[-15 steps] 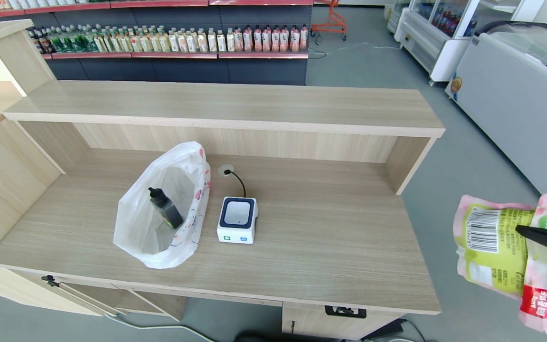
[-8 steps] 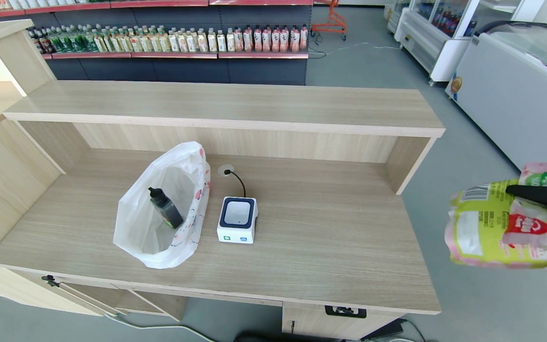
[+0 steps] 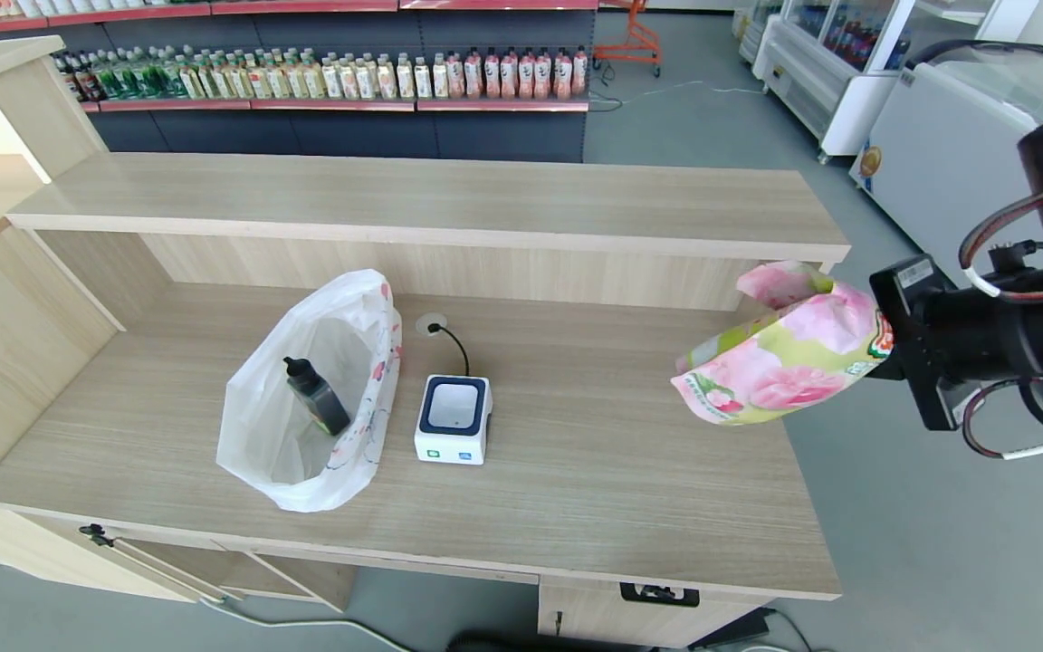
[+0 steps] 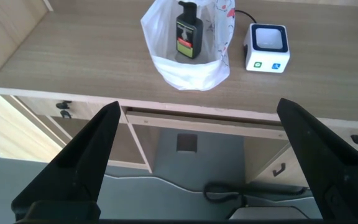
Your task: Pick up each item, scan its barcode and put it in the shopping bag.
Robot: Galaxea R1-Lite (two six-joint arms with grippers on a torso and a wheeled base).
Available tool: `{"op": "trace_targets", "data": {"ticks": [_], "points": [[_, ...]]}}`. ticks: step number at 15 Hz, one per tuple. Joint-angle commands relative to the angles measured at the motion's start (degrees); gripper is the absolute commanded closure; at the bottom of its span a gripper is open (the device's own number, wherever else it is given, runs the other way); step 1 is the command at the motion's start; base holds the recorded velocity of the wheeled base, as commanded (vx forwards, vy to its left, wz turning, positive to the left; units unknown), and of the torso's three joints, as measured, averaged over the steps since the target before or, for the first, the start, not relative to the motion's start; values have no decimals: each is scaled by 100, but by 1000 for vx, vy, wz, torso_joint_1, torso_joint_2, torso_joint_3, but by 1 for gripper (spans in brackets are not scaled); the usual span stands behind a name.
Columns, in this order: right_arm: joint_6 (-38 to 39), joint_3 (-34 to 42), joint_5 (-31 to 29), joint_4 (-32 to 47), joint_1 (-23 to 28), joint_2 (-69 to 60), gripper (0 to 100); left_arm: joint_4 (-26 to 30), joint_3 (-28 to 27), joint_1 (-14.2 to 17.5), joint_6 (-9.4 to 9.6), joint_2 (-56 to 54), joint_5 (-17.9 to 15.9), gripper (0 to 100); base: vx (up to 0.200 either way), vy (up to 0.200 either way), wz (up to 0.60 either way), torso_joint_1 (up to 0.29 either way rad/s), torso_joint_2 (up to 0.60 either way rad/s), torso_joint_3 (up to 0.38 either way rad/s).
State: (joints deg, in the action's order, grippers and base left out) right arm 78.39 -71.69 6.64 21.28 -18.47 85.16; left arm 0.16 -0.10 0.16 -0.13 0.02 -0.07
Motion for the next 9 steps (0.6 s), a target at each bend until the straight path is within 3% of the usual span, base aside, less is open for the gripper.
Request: {"op": "trace_targets", "data": {"ticks": [1, 6, 9], "points": [[63, -319, 56, 78, -315, 572, 100, -7, 1, 2, -92, -2, 16, 0, 0, 0, 0, 0, 0, 0], [80, -284, 390, 719, -509, 536, 100, -7, 1, 2, -22, -2, 7, 0, 0, 0, 0, 0, 0, 0], [124, -337, 408, 702, -667, 484, 100, 2, 1, 2, -13, -2, 7, 0, 0, 0, 0, 0, 0, 0]]}}
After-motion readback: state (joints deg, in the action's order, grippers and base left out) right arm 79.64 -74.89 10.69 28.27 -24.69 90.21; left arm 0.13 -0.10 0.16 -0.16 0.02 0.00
